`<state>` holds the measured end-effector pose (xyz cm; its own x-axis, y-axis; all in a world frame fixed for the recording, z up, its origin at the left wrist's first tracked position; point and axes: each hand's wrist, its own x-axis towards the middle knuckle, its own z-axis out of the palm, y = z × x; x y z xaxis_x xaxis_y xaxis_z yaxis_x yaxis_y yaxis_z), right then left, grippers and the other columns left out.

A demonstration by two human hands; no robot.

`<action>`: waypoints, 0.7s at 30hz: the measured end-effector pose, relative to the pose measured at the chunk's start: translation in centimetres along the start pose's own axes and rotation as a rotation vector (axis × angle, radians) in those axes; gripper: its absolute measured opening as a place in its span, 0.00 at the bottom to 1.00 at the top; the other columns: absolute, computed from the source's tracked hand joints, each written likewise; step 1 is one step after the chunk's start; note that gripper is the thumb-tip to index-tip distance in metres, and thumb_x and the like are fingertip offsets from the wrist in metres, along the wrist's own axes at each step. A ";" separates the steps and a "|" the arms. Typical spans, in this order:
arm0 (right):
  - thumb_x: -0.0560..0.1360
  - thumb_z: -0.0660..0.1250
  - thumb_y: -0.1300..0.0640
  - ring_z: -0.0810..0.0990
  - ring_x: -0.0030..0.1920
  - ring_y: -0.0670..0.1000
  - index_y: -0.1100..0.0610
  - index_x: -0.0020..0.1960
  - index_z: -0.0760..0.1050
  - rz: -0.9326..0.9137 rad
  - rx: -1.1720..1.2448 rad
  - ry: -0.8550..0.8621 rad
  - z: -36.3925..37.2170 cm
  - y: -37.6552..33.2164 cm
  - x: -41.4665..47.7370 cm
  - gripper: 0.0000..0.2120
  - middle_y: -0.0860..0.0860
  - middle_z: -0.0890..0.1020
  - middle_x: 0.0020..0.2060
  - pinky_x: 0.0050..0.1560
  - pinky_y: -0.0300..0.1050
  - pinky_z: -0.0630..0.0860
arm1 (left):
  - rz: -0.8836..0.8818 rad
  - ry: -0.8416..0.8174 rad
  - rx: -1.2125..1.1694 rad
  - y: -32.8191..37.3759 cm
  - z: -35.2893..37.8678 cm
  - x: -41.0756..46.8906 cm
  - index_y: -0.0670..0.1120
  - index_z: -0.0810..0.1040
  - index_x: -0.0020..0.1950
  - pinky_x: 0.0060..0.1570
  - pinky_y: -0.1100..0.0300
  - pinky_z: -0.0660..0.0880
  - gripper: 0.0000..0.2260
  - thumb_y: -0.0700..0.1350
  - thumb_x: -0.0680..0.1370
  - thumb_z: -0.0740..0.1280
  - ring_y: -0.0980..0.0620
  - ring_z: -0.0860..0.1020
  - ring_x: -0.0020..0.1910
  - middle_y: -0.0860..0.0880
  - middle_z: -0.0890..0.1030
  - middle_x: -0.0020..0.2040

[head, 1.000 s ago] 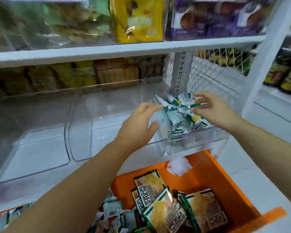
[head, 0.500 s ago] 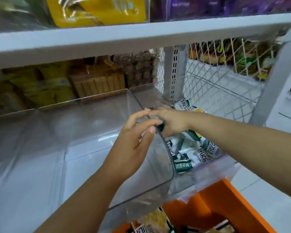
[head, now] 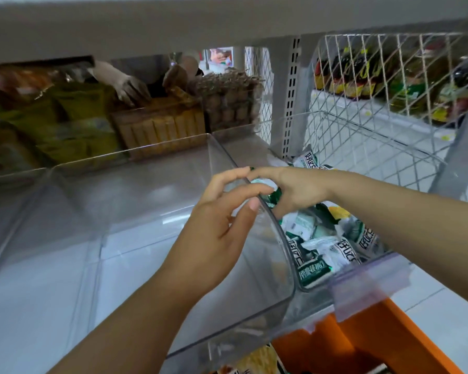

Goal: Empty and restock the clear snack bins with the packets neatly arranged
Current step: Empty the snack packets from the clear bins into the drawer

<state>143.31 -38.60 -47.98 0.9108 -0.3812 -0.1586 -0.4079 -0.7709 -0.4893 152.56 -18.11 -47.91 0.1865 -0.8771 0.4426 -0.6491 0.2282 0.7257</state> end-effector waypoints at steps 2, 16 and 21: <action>0.66 0.77 0.56 0.71 0.43 0.39 0.39 0.68 0.62 -0.008 0.045 -0.021 0.2 0.2 -0.5 0.38 0.41 0.69 0.56 0.39 0.32 0.64 | -0.003 -0.002 0.004 0.0 0.0 0.0 0.58 0.78 0.58 0.50 0.78 0.66 0.13 0.51 0.79 0.57 0.71 0.70 0.59 0.62 0.66 0.65; 0.65 0.78 0.55 0.75 0.52 0.33 0.43 0.65 0.68 -0.009 0.139 -0.021 1.4 -0.1 -2.0 0.34 0.44 0.75 0.58 0.53 0.31 0.70 | -0.021 -0.003 0.009 0.4 0.2 -0.2 0.63 0.76 0.56 0.52 0.80 0.63 0.13 0.53 0.78 0.55 0.74 0.67 0.60 0.65 0.65 0.66; 0.65 0.78 0.56 0.78 0.52 0.43 0.43 0.64 0.69 -0.007 0.126 0.048 1.3 -0.3 -2.7 0.32 0.46 0.76 0.59 0.54 0.42 0.75 | -0.024 -0.001 0.028 0.4 0.2 -0.3 0.63 0.75 0.56 0.52 0.81 0.62 0.12 0.53 0.78 0.55 0.76 0.66 0.60 0.65 0.64 0.66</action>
<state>141.06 -36.71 -48.56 0.9081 -0.4026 -0.1152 -0.3878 -0.7046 -0.5943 152.10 -17.87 -47.91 0.2016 -0.8828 0.4243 -0.6646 0.1949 0.7213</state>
